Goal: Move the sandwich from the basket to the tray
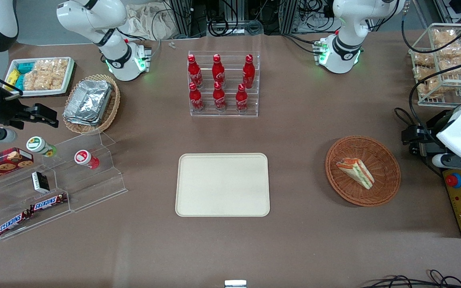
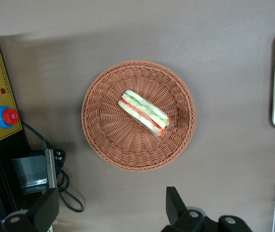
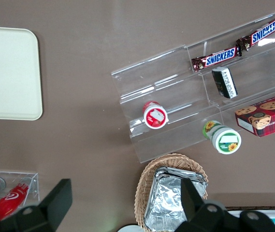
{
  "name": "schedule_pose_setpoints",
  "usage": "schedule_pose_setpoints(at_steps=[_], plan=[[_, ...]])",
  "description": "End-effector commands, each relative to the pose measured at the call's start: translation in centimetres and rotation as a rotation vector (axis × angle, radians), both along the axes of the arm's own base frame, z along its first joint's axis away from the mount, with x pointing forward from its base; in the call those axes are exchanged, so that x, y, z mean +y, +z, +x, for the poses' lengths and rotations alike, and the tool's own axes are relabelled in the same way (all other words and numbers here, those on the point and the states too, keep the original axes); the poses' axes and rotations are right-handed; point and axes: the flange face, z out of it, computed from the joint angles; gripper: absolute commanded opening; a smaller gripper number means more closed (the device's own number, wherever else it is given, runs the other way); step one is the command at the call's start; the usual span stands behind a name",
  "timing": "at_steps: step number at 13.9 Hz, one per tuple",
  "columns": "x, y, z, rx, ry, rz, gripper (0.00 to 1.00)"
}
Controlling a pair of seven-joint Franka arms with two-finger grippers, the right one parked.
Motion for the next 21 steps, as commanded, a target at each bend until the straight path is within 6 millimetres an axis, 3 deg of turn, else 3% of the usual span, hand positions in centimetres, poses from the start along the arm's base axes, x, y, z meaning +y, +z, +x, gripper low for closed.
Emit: schedule_pose_setpoints(at_steps=[1,8,12,17,21], plan=[[0.2,0.4,-0.5,0.02,0.018,0.004,0.99],[-0.1,0.5,-0.8,0.036,0.016,-0.008,0.99],[-0.1,-1.7,-0.8,0.074,0.016,-0.007,0.99],[-1.3,-7.6,-1.2,0.104,0.184,0.017,0.99],[-3.0,-14.2,-1.0,0.056,0.436,0.032,0.99]])
